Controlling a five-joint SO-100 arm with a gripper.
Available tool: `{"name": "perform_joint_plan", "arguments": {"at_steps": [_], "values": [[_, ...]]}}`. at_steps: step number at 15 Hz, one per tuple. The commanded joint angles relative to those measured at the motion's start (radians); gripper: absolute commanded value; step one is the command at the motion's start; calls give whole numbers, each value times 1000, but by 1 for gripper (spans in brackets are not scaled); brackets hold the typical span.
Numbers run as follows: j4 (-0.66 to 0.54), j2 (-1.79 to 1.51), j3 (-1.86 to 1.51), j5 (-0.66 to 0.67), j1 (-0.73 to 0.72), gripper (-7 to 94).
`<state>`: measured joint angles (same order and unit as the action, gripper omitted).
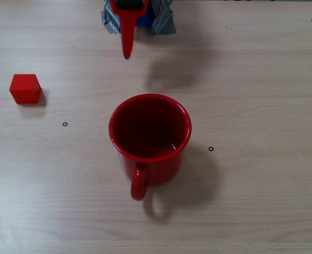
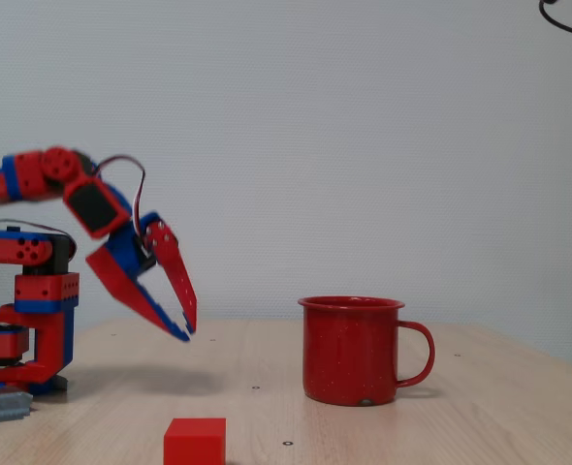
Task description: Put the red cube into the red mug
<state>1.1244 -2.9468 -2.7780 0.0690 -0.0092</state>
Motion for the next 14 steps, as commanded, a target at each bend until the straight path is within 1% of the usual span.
{"name": "perform_joint_plan", "arguments": {"at_steps": [1, 4, 7, 10, 12, 14], "values": [[109, 127, 230, 28, -6, 0], [230, 345, 476, 31, 25, 0], [377, 532, 741, 35, 52, 0], [460, 676, 976, 34, 95, 0], [518, 765, 1117, 43, 152, 0], [537, 842, 1197, 94, 230, 0]]}}
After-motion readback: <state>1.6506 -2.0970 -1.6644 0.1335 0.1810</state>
